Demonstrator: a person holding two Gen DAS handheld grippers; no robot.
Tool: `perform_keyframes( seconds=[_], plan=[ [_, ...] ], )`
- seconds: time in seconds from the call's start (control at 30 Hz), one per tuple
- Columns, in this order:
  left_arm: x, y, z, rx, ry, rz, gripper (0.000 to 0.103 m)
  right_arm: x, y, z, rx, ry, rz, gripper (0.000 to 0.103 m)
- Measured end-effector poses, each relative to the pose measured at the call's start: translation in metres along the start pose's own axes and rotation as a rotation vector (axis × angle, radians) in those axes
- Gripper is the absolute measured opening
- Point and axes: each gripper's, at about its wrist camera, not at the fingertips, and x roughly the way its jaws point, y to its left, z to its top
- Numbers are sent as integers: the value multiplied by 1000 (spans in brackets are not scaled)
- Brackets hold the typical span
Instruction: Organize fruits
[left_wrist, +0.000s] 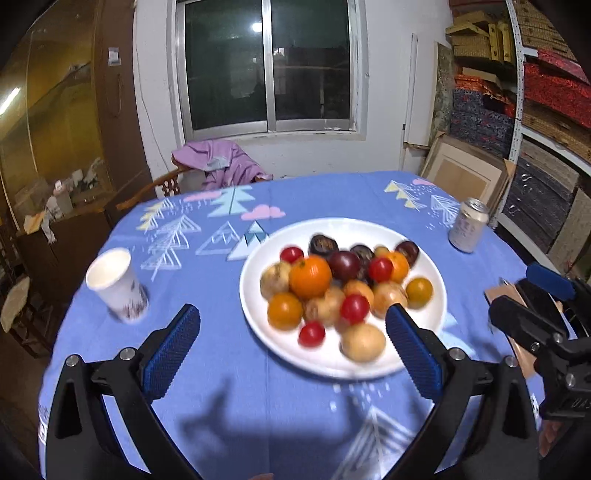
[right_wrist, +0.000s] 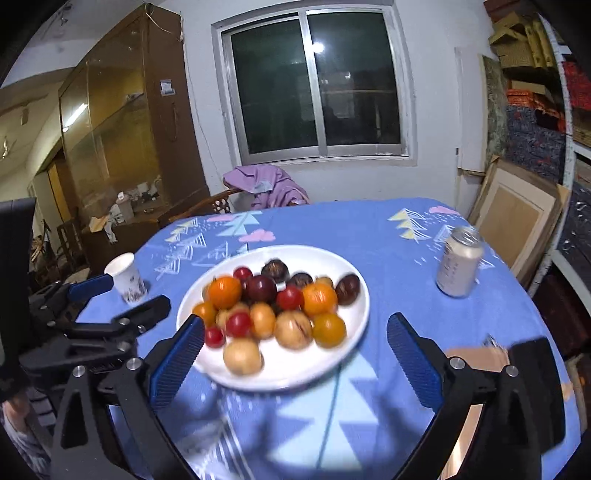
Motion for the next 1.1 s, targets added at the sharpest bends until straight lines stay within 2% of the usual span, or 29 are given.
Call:
perform_keyframes(
  seconds=[0.23,0.33,0.43,0.53,0.8,1.1],
  plan=[
    [-33,0,-65,-20,13,21,99,-28,-2,-66,5,26,-58,100],
    [-45,4,-85,-48,16,-13,99,-29,1,-78,-4,44,-63,100],
    [-55,3,-100,-39,1,19,99,-30,5,-80,-32,35,-80,100],
    [-59,1,-107,-40,2,50,99,-27,6,-80,-38,49,-88,100],
    [-52,2,-106,-43,31,56,99,-27,8,-81,-53,49,-91,100],
    [-52,-3,-107,-22,27,60,99,-26,10,-81,-57,53,-92,100]
  ],
)
